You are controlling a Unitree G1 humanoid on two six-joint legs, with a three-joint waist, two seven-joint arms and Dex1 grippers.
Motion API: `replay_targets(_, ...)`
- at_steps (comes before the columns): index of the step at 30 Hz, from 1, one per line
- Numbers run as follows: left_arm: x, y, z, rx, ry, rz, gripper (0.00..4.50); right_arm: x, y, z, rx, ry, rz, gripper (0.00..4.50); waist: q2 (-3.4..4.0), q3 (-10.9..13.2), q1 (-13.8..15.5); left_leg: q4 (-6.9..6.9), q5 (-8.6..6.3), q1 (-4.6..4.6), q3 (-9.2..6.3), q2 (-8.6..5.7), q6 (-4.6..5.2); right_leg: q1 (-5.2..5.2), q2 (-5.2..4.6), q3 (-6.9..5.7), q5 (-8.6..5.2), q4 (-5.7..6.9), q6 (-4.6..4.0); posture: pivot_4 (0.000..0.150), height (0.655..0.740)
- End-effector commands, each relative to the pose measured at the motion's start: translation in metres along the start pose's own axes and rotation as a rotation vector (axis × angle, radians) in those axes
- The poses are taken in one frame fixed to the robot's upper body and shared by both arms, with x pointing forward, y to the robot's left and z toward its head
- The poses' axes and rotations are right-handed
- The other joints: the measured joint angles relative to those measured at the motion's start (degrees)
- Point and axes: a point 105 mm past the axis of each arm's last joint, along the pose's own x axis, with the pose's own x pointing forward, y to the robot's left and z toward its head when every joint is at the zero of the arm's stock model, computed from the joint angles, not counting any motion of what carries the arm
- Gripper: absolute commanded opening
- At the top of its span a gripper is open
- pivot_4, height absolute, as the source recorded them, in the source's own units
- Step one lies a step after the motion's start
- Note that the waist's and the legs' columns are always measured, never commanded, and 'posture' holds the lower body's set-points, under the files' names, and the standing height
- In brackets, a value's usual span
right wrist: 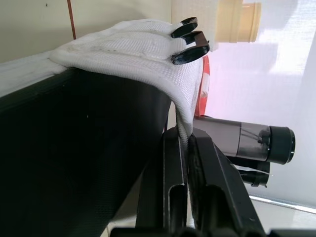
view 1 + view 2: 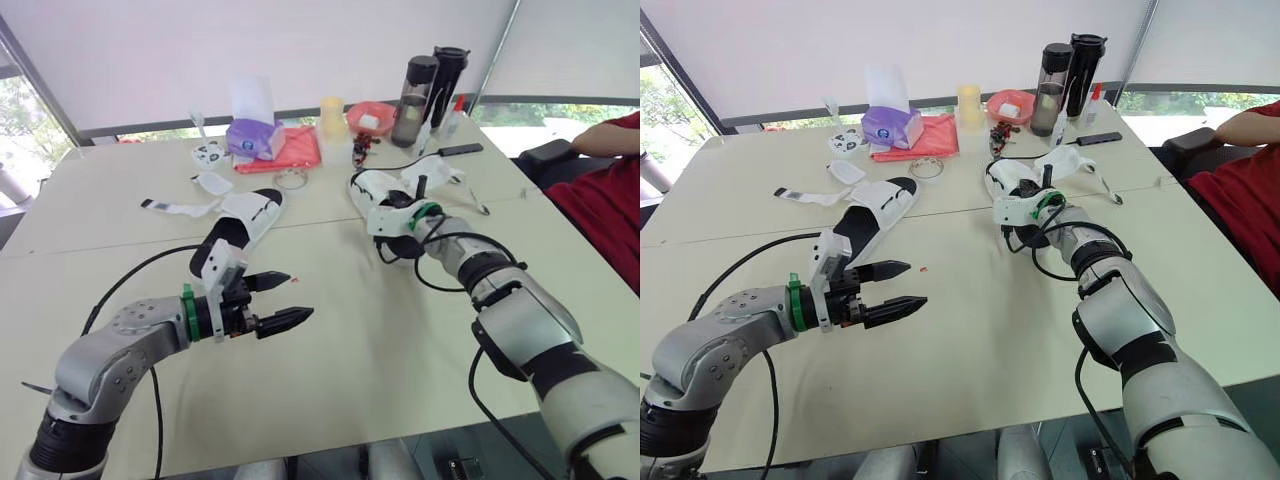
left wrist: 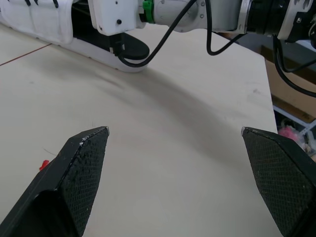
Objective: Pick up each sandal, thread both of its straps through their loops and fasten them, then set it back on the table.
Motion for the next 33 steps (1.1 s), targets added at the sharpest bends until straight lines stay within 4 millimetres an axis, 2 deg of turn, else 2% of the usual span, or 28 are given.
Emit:
replay_targets(1,0.0,-0.003,0.012,0.046,-0.033,-0.014,4.5,0.0,-0.017,0.002,-0.033,-0.024,-0.067,0.05,0.0,0.0,0.02,0.0,0.02,0.01,-0.02,0.0,-0.03,-0.01,0.0,0.0,0.0,0.04,0.0,0.15,0.74)
replay_targets(4,0.001,-0.002,0.011,0.046,-0.03,-0.014,4.5,-0.002,-0.024,0.003,-0.038,-0.056,-0.127,0.05,0.0,0.0,-0.02,0.0,0.03,0.02,-0.02,0.0,-0.04,-0.01,0.01,0.0,0.0,0.08,-0.01,0.15,0.74)
replay_targets(9,0.003,-0.001,0.01,0.047,-0.03,-0.016,4.5,-0.009,-0.049,0.012,-0.045,-0.173,-0.26,0.05,0.01,0.01,-0.03,-0.03,0.03,0.01,0.0,0.0,-0.05,-0.06,0.01,0.03,0.0,0.08,0.0,0.15,0.74)
replay_targets(14,0.001,-0.002,0.01,0.042,-0.025,-0.028,4.5,-0.026,-0.056,0.023,-0.06,-0.335,-0.295,0.05,0.01,0.01,-0.09,-0.07,0.03,0.01,0.02,0.0,-0.05,-0.08,0.01,0.05,-0.01,0.07,0.01,0.15,0.74)
replay_targets(16,-0.001,-0.002,0.01,0.044,-0.018,-0.03,4.5,-0.041,-0.053,0.029,-0.049,-0.448,-0.27,0.05,0.0,0.01,-0.03,-0.07,0.03,0.01,0.02,0.0,-0.05,-0.07,0.03,0.05,-0.01,0.07,0.01,0.15,0.74)
replay_targets(18,-0.003,-0.001,0.01,0.045,-0.008,-0.033,4.5,-0.067,-0.047,0.043,-0.027,-0.629,-0.223,0.05,-0.01,0.02,0.21,-0.06,0.03,0.01,0.01,0.01,-0.04,-0.06,0.02,0.05,-0.02,0.06,0.02,0.15,0.74)
replay_targets(21,-0.005,-0.002,0.01,0.039,0.001,-0.053,4.5,-0.11,-0.023,0.055,-0.078,-0.843,-0.104,0.05,-0.03,0.04,0.25,-0.05,0.0,-0.01,0.01,-0.02,0.0,0.0,-0.01,0.06,-0.05,0.0,0.07,0.15,0.74)
replay_targets(23,-0.006,-0.003,0.01,0.035,0.006,-0.071,4.5,-0.131,-0.015,0.056,-0.082,-0.916,-0.066,0.05,-0.05,0.04,0.14,-0.02,-0.02,-0.01,0.03,-0.03,0.03,0.02,-0.02,0.07,-0.06,-0.02,0.1,0.15,0.74)
replay_targets(26,-0.011,-0.005,0.018,0.004,-0.03,-0.101,4.5,-0.153,-0.005,0.054,-0.116,-0.973,-0.017,0.05,-0.05,0.05,-0.07,0.02,-0.02,0.05,0.09,0.02,0.04,0.02,0.0,0.11,-0.07,0.0,0.08,0.15,0.74)
replay_targets(29,-0.016,-0.002,0.022,-0.033,-0.04,-0.116,4.5,-0.172,-0.005,0.059,-0.125,-1.06,-0.03,0.05,-0.05,0.05,-0.04,0.08,-0.01,0.1,0.15,0.09,0.04,0.03,0.05,0.15,-0.17,0.08,-0.13,0.15,0.74)
replay_targets(33,-0.016,0.003,0.017,-0.05,-0.02,-0.115,4.5,-0.181,-0.001,0.075,-0.174,-1.155,-0.054,0.05,-0.06,0.05,0.03,0.12,0.0,0.15,0.16,0.12,0.04,0.09,0.08,0.16,-0.18,0.1,-0.16,0.15,0.74)
